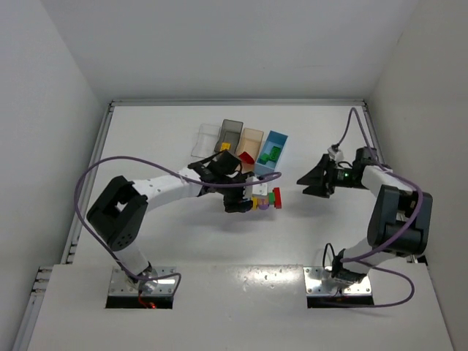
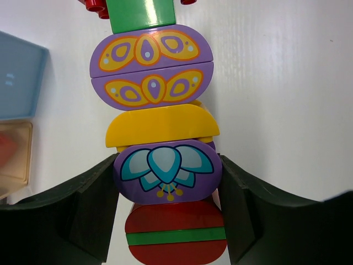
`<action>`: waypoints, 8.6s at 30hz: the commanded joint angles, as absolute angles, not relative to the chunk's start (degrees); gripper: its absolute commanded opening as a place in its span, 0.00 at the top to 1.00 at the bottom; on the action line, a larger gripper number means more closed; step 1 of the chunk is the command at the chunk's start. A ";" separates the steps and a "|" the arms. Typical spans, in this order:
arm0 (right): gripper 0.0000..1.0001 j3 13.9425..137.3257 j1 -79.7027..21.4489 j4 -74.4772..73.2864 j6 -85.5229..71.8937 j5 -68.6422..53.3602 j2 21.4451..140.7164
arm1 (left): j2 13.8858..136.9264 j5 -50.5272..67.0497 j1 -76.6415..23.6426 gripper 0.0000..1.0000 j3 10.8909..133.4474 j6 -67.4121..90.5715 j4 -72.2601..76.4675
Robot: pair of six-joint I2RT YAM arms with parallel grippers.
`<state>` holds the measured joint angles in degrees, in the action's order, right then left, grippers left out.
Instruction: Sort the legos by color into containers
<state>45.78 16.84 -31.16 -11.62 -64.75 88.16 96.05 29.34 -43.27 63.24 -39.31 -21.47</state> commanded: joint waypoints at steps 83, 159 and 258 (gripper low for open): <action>1.00 57.48 4.49 -52.02 15.71 -75.59 91.67 | 92.82 43.13 -34.73 0.09 57.29 -18.39 -15.30; 1.00 66.79 -2.72 -46.35 18.06 -64.78 92.10 | 108.03 72.16 -29.45 1.00 76.99 -46.58 -62.75; 1.00 80.24 -20.49 -24.87 7.03 -74.35 98.88 | 80.07 61.53 -21.36 1.00 60.12 2.64 -9.84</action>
